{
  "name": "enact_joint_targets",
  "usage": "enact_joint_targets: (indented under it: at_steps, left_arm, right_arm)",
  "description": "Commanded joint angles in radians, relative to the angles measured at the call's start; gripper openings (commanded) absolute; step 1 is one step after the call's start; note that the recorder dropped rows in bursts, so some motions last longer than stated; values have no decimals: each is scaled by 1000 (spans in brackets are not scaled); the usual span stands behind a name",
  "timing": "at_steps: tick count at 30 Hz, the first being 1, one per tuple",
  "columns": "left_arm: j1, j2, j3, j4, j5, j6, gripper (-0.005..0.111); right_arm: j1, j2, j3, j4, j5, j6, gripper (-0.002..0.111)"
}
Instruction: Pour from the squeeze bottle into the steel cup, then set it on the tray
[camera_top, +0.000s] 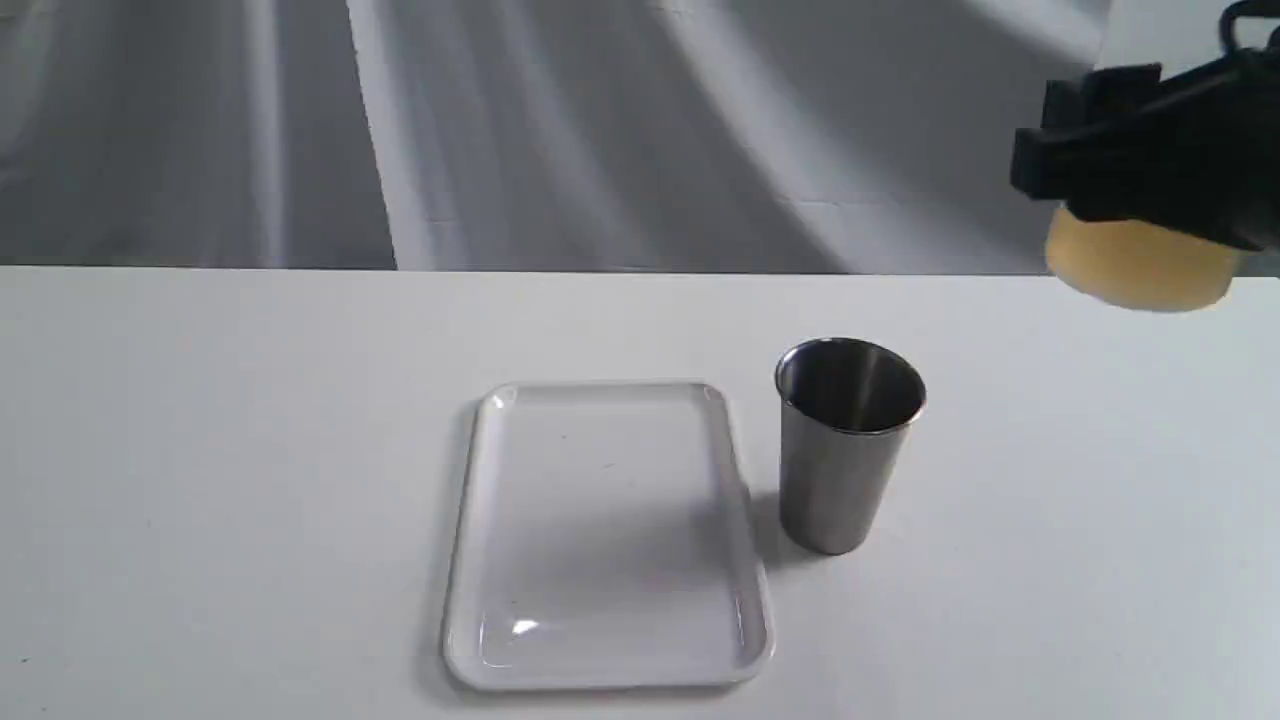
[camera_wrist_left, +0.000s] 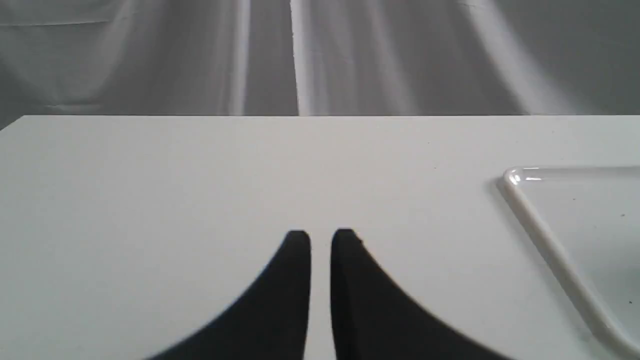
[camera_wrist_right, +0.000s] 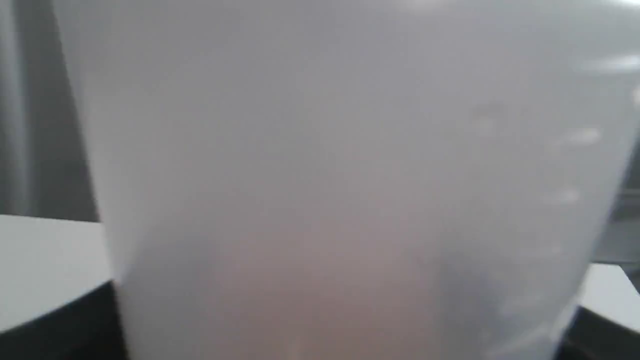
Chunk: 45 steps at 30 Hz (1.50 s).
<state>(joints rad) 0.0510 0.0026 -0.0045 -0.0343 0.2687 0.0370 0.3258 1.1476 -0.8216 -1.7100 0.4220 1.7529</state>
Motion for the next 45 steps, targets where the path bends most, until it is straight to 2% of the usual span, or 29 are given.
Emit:
enact_joint_targets:
  at_steps: [1, 4, 10, 18, 21, 23, 32, 37, 42, 45]
  left_arm:
    - [3, -3, 4, 0, -10, -1, 8]
    - [3, -3, 4, 0, -10, -1, 8]
    - [3, -3, 4, 0, -10, -1, 8]
    - [3, -3, 4, 0, -10, -3, 8]
    - [3, -3, 4, 0, -10, -3, 8]
    - [3, -3, 4, 0, -10, -3, 8]
    - [3, -3, 4, 0, -10, 0, 8]
    - [3, -3, 4, 0, -10, 0, 8]
    - [3, -3, 4, 0, -10, -3, 8]
    - [3, -3, 4, 0, -10, -3, 8]
  right_arm:
    - [4, -103, -1, -34, -130, 1, 0]
    - [4, -184, -1, -16, -210, -53, 0]
    - [4, -319, -5, 195, -268, -389, 0]
    - [4, -375, -1, 808, -540, -1023, 0]
    - [4, -372, -1, 1056, -551, -1159, 0]
    - [4, -372, 0, 1139, -551, -1211, 0]
    - [4, -329, 156, 1363, -813, -1427, 0]
    - [4, -278, 229, 1339, -926, -1440, 0]
    - [4, -161, 243, 1275, -935, -1440, 0]
    - [41, -94, 243, 1277, -988, -1468, 0]
